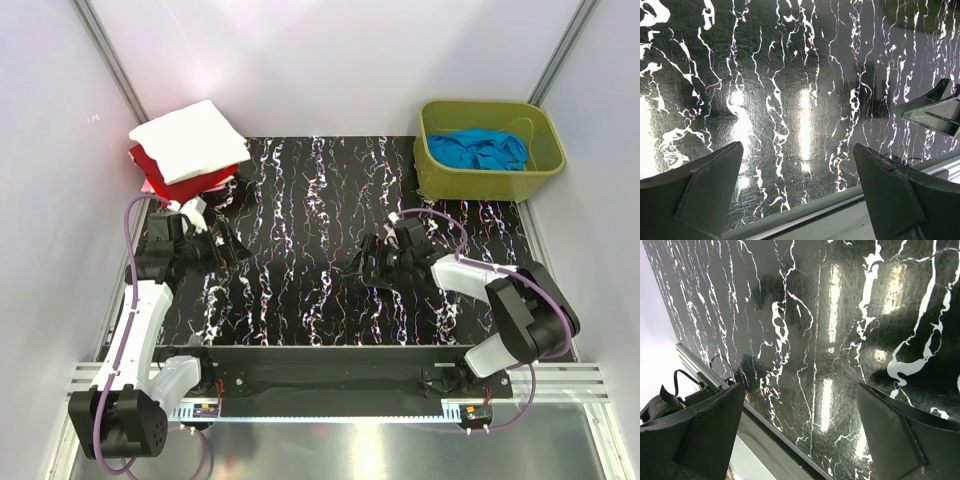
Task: Fold and stack the t-shirts
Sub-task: Grab the tshirt from the pile
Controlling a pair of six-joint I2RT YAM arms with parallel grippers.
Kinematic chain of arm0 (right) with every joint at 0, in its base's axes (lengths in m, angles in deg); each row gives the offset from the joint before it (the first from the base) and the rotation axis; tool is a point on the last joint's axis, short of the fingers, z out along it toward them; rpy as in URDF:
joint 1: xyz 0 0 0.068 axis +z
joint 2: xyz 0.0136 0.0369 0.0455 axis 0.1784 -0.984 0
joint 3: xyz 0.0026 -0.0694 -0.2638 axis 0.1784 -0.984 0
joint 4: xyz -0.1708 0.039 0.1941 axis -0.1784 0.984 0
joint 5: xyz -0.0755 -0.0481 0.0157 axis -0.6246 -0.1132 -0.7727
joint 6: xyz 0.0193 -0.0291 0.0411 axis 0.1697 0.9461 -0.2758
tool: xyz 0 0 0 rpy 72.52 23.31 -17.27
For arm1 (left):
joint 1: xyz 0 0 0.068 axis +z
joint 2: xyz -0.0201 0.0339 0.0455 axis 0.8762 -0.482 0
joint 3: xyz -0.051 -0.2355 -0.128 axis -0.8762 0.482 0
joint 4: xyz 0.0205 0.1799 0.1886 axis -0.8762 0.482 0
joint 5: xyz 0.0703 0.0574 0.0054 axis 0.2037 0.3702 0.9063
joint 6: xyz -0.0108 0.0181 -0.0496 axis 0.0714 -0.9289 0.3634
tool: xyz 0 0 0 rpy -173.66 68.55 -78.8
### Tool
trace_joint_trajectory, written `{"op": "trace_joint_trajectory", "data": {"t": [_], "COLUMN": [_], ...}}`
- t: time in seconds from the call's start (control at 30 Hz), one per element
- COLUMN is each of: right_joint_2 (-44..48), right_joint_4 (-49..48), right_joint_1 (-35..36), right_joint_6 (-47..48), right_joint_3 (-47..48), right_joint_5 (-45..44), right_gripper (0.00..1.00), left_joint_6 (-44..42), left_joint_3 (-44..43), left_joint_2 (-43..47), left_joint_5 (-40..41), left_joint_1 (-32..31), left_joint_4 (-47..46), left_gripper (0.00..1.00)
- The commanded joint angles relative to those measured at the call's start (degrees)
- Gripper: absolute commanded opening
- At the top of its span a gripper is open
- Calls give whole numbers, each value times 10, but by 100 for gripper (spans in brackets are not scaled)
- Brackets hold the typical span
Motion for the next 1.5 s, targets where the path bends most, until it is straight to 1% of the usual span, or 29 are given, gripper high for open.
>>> {"op": "trace_joint_trajectory", "data": {"t": [0.0, 0.13, 0.2, 0.3, 0.37, 0.4, 0.43, 0.47, 0.5, 0.57, 0.6, 0.67, 0.73, 0.77, 0.8, 0.83, 0.87, 0.9, 0.93, 0.97, 1.0, 1.03, 1.07, 1.1, 1.13, 1.2, 1.33, 1.4, 1.47], "right_joint_2": [-7, -5, 12, 51, 108, 144, 160, 173, 187, 189, 179, 166, 132, 109, 54, 21, -14, -87, -127, -169, -251, -293, -337, -413, -444, -494, -506, -552, -592], "right_joint_4": [14, 29, 28, 92, 152, 169, 200, 210, 221, 248, 257, 269, 282, 328, 353, 404, 428, 455, 509, 536, 563, 619, 646, 666, 686, 669, 558, 556, 582], "right_joint_1": [-4, -4, -4, -4, -4, -3, -5, -13, -24, -56, -106, -160, -217, -235, -249, -268, -287, -297, -314, -326, -335, -344, -362, -369, -378, -399, -420, -420, -420], "right_joint_6": [10, 18, 23, 55, 99, 117, 155, 172, 188, 221, 224, 220, 224, 226, 231, 243, 250, 260, 262, 266, 266, 265, 265, 259, 258, 253, 229, 227, 227], "right_joint_3": [34, 41, 46, 82, 116, 157, 181, 206, 258, 311, 362, 406, 476, 511, 587, 628, 669, 753, 799, 847, 947, 1002, 1057, 1154, 1193, 1220, 1141, 1169, 1212], "right_joint_5": [3, 12, 18, -15, -81, -107, -161, -186, -206, -239, -241, -252, -289, -315, -323, -337, -338, -345, -356, -353, -354, -343, -336, -332, -310, -280, -222, -216, -215], "right_gripper": [100, 100, 100, 100, 100, 100, 100, 100, 100, 100, 100, 100, 100, 100, 100, 100, 100, 100, 100, 100, 100, 100, 100, 100, 100, 100, 100, 100, 100], "left_joint_6": [2, 3, 4, -11, -18, -23, -19, -14, -9, -10, -13, -12, -11, -11, -11, -12, -12, -12, -12, -13, -14, -15, -16, -16, -17, -17, -16, -16, -15], "left_joint_3": [-22, -25, -34, -53, -45, -43, -41, -36, -35, -47, -52, -54, -50, -43, -41, -40, -38, -38, -39, -40, -41, -40, -40, -40, -41, -38, -38, -37, -37], "left_joint_2": [8, 7, 16, 46, 81, 91, 97, 95, 89, 47, 34, 27, 42, 60, 67, 73, 78, 77, 75, 68, 66, 64, 61, 61, 61, 65, 64, 63, 64], "left_joint_5": [4, 2, 33, 91, 105, 127, 140, 159, 165, 131, 115, 106, 113, 106, 103, 99, 99, 100, 100, 98, 95, 92, 89, 90, 90, 87, 89, 89, 90], "left_joint_1": [-2, -2, -2, -2, -5, -15, -16, -29, -37, -38, -38, -38, -38, -38, -38, -39, -40, -41, -42, -42, -42, -42, -42, -42, -42, -42, -42, -42, -42], "left_joint_4": [-14, -11, -3, 6, -9, -16, -17, -11, -4, 10, 15, 15, 9, 3, 0, -4, -6, -6, -5, -4, -3, -4, -5, -4, -5, -6, -8, -8, -7], "left_gripper": [99, 99, 99, 99, 99, 99, 99, 99, 99, 99, 99, 99, 99, 99, 99, 99, 99, 99, 99, 99, 99, 99, 99, 99, 99, 99, 99, 99, 99]}}
